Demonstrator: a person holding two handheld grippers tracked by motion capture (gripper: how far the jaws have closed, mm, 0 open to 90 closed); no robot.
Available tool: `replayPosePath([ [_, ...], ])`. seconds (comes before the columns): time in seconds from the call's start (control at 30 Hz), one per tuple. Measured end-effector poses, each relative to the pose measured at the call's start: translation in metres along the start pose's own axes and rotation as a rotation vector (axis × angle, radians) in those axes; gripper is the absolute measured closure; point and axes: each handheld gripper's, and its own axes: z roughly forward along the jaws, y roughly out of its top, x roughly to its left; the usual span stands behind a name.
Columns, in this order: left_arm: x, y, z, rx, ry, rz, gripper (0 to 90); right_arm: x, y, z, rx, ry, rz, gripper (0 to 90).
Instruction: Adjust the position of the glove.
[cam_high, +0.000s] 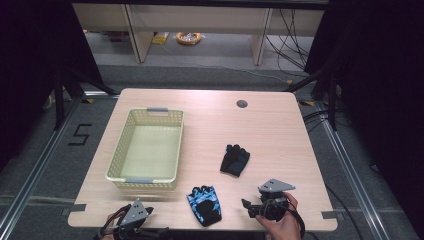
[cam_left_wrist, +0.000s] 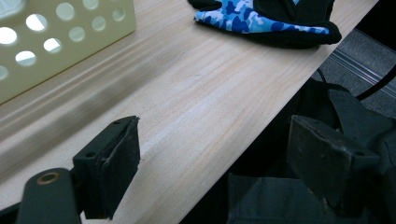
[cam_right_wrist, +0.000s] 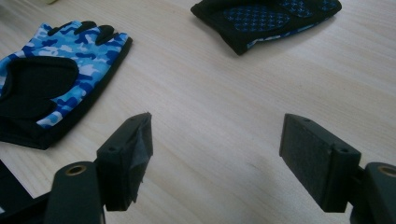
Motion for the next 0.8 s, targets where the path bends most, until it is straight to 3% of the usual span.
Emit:
replayPosePath([
  [0.1,0.000,0.000,0.001,0.003,0.010,0.000,16.7,-0.001,0.001,0.002,-0.009,0.018,-0.004,27.6],
  [0.13,-0.001,0.000,0.002,-0.014,-0.012,-0.016,16.7,-0.001,0.000,0.002,-0.021,-0.011,-0.015,28.0],
  [0.17,0.000,0.000,0.001,0.004,0.001,0.001,16.7,-0.001,0.001,0.002,-0.019,-0.009,-0.018,28.2],
  [0.2,0.000,0.000,0.001,0.004,0.000,0.000,16.7,0.000,0.002,0.002,-0.012,-0.007,-0.005,28.7],
  [0.27,0.000,0.000,0.001,0.001,0.012,0.000,16.7,-0.003,0.003,0.003,-0.012,-0.010,-0.024,28.7],
  [0.33,0.001,0.000,0.000,-0.003,-0.009,0.020,16.7,-0.004,0.005,0.004,-0.009,-0.006,-0.007,28.7],
  [0.4,0.000,0.000,0.001,-0.015,-0.008,0.006,16.7,-0.005,0.006,0.005,-0.020,0.000,0.003,28.7],
  [0.43,0.000,0.001,0.001,-0.014,-0.006,0.004,16.7,-0.006,0.008,0.006,-0.023,-0.026,-0.009,28.8],
  [0.47,0.002,0.001,0.000,-0.002,0.005,0.028,16.7,-0.006,0.011,0.006,-0.017,-0.025,0.004,28.8],
  [0.53,0.003,0.001,0.000,-0.001,0.007,0.036,16.7,-0.008,0.013,0.008,-0.019,-0.036,-0.011,29.3],
  [0.67,0.003,0.001,0.001,-0.003,0.007,0.030,16.7,-0.013,0.019,0.013,-0.034,-0.042,-0.024,29.3],
  [0.7,0.001,0.001,0.001,-0.015,-0.004,0.003,16.7,-0.013,0.022,0.014,-0.032,-0.043,0.006,29.3],
  [0.73,0.001,0.001,0.001,-0.014,-0.003,0.002,16.7,-0.015,0.023,0.015,-0.043,-0.050,-0.012,29.4],
  [0.77,0.003,0.001,0.000,-0.001,0.008,0.030,16.7,-0.015,0.024,0.015,-0.043,-0.043,-0.002,29.9],
  [0.8,0.003,0.001,0.000,-0.001,0.008,0.030,16.7,-0.015,0.024,0.015,-0.043,-0.043,-0.002,29.9],
])
